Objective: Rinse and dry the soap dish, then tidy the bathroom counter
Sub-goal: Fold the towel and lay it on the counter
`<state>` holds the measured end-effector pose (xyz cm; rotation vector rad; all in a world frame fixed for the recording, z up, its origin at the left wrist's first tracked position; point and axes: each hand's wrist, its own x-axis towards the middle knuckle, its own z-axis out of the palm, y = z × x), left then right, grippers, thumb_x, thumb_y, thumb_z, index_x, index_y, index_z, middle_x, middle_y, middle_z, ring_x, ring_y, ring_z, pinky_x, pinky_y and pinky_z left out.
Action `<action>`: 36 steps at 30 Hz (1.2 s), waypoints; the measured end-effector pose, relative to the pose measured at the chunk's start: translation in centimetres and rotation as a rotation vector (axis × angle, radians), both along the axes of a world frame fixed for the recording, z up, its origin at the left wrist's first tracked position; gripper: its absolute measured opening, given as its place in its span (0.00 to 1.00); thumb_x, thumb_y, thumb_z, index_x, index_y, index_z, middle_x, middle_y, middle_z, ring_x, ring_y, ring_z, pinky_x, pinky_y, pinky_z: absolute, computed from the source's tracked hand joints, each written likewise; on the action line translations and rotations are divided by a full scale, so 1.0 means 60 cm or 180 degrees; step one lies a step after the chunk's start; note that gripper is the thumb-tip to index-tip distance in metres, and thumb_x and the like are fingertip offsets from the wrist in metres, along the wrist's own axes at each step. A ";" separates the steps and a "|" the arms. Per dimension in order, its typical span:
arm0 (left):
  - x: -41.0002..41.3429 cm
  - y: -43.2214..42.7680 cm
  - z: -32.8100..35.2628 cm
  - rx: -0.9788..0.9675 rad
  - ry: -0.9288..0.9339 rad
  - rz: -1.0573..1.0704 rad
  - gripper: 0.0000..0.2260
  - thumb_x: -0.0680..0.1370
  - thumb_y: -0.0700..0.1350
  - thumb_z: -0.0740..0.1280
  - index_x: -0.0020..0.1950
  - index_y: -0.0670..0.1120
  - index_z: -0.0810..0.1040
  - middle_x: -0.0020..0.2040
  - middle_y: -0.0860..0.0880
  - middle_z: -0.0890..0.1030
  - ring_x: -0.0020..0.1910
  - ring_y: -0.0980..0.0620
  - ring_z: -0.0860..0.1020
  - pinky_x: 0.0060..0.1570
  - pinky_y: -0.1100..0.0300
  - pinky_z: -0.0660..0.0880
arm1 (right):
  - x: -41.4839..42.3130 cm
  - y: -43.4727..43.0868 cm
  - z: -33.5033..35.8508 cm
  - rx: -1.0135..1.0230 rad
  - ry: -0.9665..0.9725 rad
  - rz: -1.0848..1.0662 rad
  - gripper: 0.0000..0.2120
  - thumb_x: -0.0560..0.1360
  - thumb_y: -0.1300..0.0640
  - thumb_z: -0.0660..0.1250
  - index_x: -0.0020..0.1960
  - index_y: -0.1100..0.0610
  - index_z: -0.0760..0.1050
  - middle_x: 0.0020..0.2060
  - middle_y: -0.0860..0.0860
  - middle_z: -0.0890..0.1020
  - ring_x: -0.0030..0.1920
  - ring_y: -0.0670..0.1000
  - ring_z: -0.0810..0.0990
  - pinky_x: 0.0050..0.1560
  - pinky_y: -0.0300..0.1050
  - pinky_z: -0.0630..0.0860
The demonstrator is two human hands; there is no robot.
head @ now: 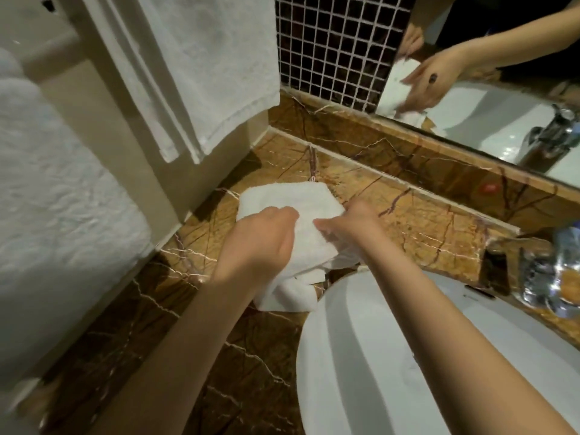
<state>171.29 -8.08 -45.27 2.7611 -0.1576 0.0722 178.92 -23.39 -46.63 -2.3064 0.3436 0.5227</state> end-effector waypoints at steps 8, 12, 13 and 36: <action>0.067 0.008 0.077 0.0341 -0.0446 -0.0524 0.36 0.68 0.35 0.66 0.72 0.58 0.60 0.75 0.49 0.59 0.73 0.46 0.58 0.65 0.49 0.63 | 0.013 -0.022 0.112 0.0806 -0.0734 0.1443 0.16 0.68 0.70 0.69 0.42 0.48 0.77 0.41 0.45 0.78 0.42 0.41 0.74 0.38 0.38 0.69; 0.094 -0.005 0.109 0.0608 -0.0668 -0.0833 0.16 0.65 0.42 0.70 0.51 0.53 0.73 0.65 0.46 0.73 0.67 0.43 0.67 0.68 0.48 0.59 | 0.024 -0.042 0.144 0.0693 -0.0853 0.1802 0.14 0.66 0.68 0.73 0.44 0.51 0.80 0.43 0.45 0.81 0.43 0.43 0.76 0.43 0.38 0.73; 0.097 -0.006 0.116 0.0537 -0.0684 -0.0737 0.11 0.65 0.44 0.70 0.45 0.52 0.72 0.51 0.48 0.78 0.56 0.44 0.75 0.58 0.50 0.69 | 0.024 -0.049 0.143 0.0772 -0.0968 0.1560 0.12 0.65 0.66 0.74 0.43 0.51 0.80 0.42 0.46 0.81 0.43 0.44 0.78 0.41 0.39 0.74; 0.110 0.011 0.067 -0.2439 0.0699 0.0607 0.07 0.74 0.49 0.68 0.46 0.46 0.80 0.44 0.50 0.82 0.44 0.51 0.80 0.40 0.59 0.74 | -0.011 -0.080 0.055 0.3597 -0.0194 -0.0697 0.18 0.70 0.58 0.72 0.59 0.56 0.76 0.50 0.51 0.86 0.50 0.51 0.84 0.42 0.46 0.81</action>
